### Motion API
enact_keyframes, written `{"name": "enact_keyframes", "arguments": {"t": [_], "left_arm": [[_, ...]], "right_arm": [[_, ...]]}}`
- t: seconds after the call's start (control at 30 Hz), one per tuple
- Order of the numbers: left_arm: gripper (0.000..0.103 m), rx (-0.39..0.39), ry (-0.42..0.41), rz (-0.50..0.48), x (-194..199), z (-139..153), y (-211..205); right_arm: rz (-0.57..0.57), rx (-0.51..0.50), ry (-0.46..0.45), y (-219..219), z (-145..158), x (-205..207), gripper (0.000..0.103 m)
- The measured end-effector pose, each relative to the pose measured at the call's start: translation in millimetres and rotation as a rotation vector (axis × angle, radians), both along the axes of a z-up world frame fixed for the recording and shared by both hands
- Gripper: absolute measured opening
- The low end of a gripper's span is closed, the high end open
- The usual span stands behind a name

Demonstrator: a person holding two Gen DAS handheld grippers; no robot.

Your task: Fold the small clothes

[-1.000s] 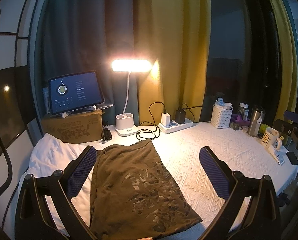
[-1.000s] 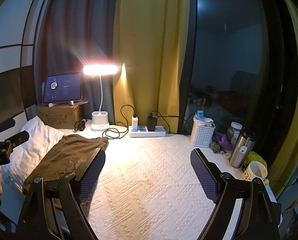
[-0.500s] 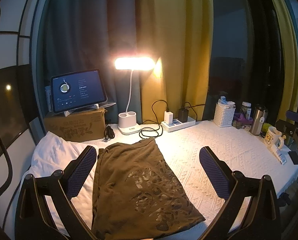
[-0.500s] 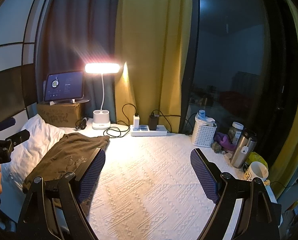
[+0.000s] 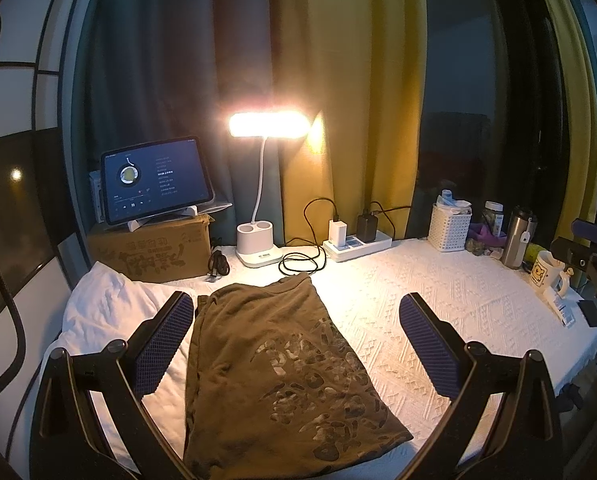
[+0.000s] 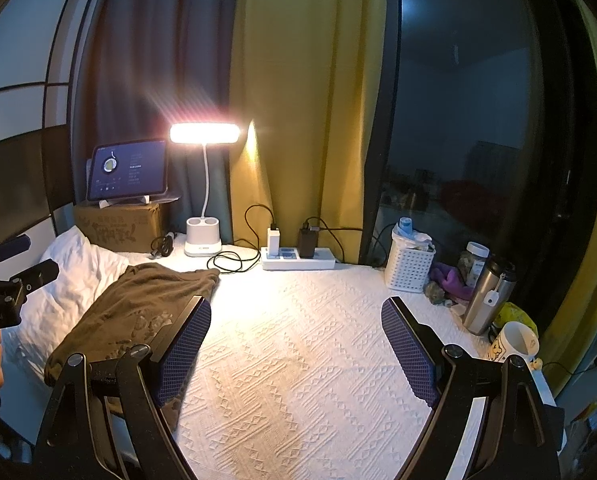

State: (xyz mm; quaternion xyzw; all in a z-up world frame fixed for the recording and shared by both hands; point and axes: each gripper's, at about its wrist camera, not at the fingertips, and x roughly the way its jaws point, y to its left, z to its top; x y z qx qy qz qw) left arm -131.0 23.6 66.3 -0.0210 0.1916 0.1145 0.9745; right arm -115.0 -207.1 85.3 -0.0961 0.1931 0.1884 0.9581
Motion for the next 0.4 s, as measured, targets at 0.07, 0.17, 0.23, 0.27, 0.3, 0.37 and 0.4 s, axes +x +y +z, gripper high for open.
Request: {"name": "enact_keyframes", "arguments": {"t": [0.07,0.17,0.23,0.27,0.3,0.37,0.4], "left_arm": [[0.102,-0.002,-0.001,-0.002,-0.1,0.0,0.4],[0.102,0.0,0.0,-0.001,-0.5,0.0,-0.1],[0.102,-0.001,0.0,-0.001,-0.6,0.2,-0.3],[0.102,0.0,0.0,-0.001,-0.6,0.2,-0.5],[0.102,0.0,0.0,0.001,-0.7,0.2,-0.8],[0.102,0.0,-0.003,-0.004,-1.1,0.2,-1.5],[0.102,-0.003,-0.005,-0.011,-1.2,0.5,-1.1]], "right_arm": [[-0.001,-0.001,-0.001,0.5,-0.2,0.2,0.088],[-0.002,0.0,0.001,0.8,-0.2,0.1,0.088],[0.0,0.001,0.002,1.0,-0.1,-0.1,0.088],[0.001,0.0,0.002,1.0,-0.3,0.6,0.088],[0.002,-0.001,0.002,1.1,-0.5,0.7,0.088],[0.0,0.001,0.002,1.5,-0.2,0.2,0.088],[0.0,0.001,0.001,1.4,-0.3,0.2,0.088]]}}
